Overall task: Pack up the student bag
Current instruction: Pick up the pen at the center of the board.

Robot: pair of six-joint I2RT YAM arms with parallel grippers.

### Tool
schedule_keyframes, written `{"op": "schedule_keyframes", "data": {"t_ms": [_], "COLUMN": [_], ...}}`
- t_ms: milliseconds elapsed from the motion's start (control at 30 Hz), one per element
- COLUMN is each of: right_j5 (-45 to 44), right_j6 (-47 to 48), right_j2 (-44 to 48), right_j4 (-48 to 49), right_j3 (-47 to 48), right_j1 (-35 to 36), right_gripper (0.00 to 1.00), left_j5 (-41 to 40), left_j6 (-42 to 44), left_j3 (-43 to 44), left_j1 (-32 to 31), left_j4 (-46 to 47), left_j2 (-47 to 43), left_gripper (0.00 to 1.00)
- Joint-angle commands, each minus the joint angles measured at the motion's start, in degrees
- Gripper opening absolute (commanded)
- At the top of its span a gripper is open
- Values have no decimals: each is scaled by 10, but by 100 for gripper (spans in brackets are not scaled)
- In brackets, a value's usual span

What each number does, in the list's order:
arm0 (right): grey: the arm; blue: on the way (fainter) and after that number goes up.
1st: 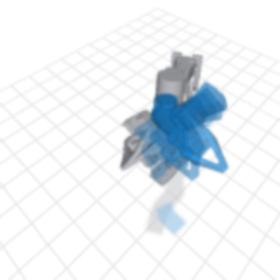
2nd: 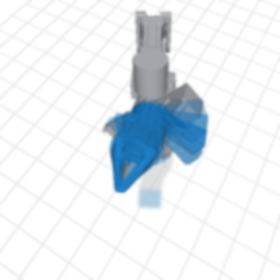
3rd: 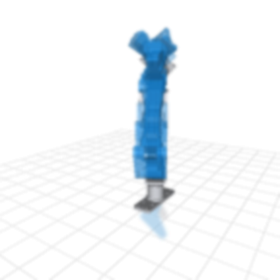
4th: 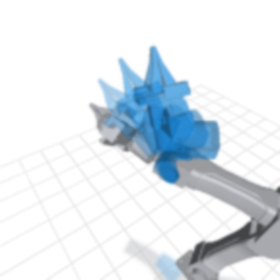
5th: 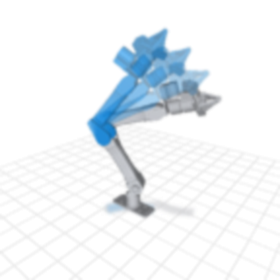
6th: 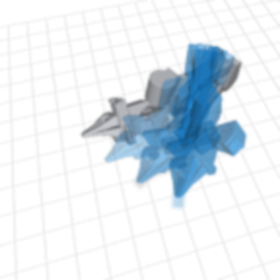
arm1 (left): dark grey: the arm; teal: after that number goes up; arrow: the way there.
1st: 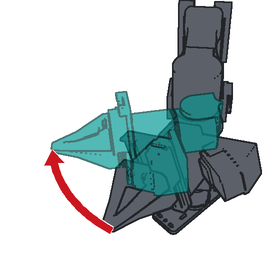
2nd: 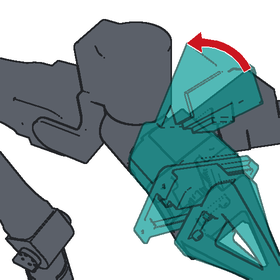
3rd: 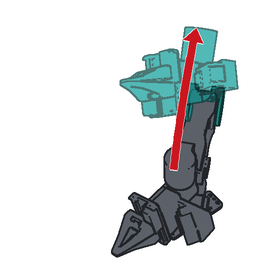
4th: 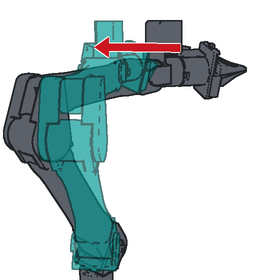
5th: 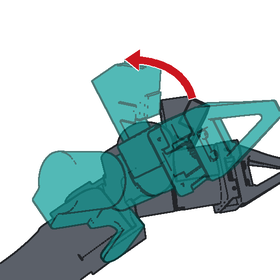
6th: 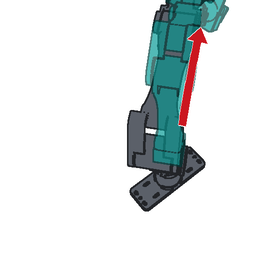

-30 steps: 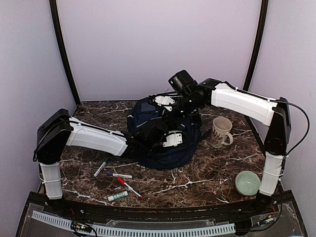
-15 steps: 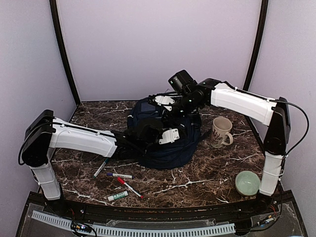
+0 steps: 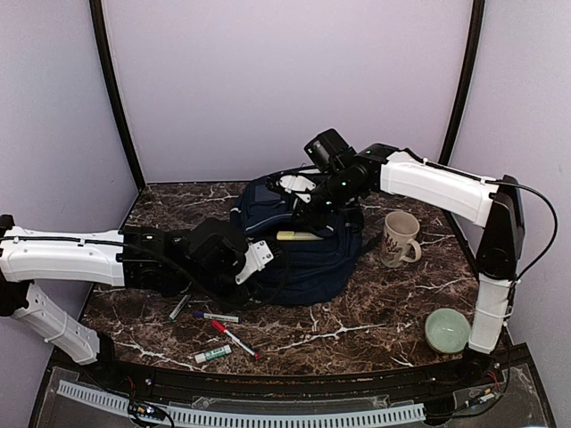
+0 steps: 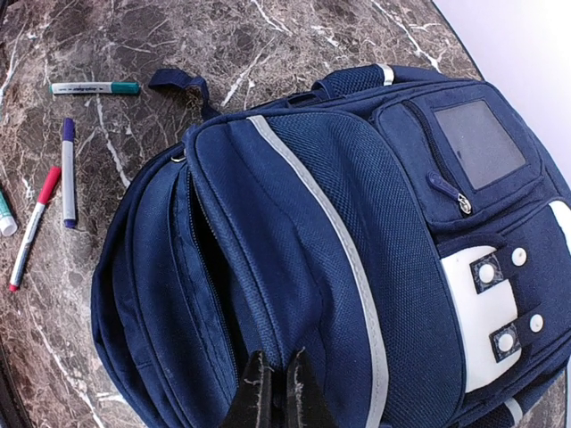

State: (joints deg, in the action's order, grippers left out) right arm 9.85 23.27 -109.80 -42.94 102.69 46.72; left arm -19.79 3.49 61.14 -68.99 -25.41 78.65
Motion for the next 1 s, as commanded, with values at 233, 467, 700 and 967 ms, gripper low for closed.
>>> {"op": "schedule_keyframes", "data": {"t_ms": [233, 467, 700, 967], "right_j5": [48, 57, 61, 68], "right_j6": [-7, -9, -11, -11], "right_j2": [1, 3, -1, -4], "right_j4": [41, 38, 36, 34], "right_j3": [-4, -5, -4, -5], "right_j1": [-1, -1, -1, -1], "right_gripper": [0, 0, 0, 0], "left_j5": [215, 162, 114, 93], "left_j6": [-61, 43, 85, 104], "left_j3": [-20, 3, 12, 27], "left_j1": [0, -3, -5, -10], "left_j4": [-205, -235, -196, -175], "left_j2": [37, 135, 200, 237], "left_gripper": [34, 34, 33, 32]}}
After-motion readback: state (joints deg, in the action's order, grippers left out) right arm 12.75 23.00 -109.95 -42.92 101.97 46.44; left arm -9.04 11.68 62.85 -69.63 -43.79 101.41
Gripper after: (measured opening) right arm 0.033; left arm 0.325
